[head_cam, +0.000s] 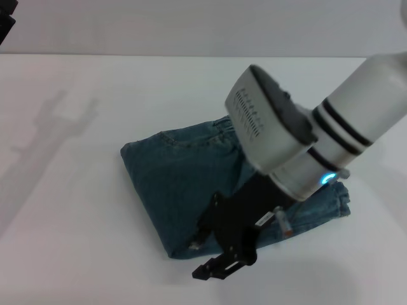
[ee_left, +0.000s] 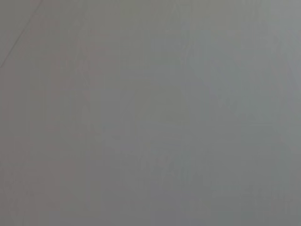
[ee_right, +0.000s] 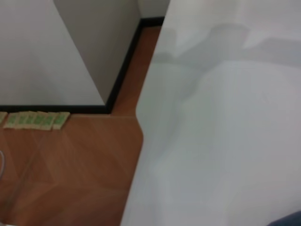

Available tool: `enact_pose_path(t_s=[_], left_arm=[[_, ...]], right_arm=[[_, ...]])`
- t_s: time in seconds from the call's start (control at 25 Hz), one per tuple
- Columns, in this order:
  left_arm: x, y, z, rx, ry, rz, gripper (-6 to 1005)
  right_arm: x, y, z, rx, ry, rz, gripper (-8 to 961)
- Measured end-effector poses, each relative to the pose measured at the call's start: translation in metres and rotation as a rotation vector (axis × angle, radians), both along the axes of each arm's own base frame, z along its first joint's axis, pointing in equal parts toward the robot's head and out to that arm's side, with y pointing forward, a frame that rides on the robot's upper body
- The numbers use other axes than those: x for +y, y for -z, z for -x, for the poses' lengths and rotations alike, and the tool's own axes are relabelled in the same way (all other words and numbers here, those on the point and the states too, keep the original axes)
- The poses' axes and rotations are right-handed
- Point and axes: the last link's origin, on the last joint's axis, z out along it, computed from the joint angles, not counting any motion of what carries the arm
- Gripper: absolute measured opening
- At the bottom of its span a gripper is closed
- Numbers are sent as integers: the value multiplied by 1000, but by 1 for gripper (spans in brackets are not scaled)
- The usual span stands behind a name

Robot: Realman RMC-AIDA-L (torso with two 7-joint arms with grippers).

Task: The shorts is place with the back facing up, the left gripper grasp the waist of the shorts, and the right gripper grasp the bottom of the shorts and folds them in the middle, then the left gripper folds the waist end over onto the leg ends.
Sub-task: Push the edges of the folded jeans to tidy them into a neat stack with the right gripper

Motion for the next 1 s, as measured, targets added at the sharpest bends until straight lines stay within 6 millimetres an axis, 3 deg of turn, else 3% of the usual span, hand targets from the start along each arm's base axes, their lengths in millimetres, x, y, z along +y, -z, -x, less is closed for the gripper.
enact_pose_path(t_s=[0.56,1.0], left_arm=[[0,3,-1,-8,0,8,859],[0,4,0,-12,-1,12,859]], right_arm=[[1,33,-11,-21,5,-88,470],[17,38,-14,-9,13,-200,469]])
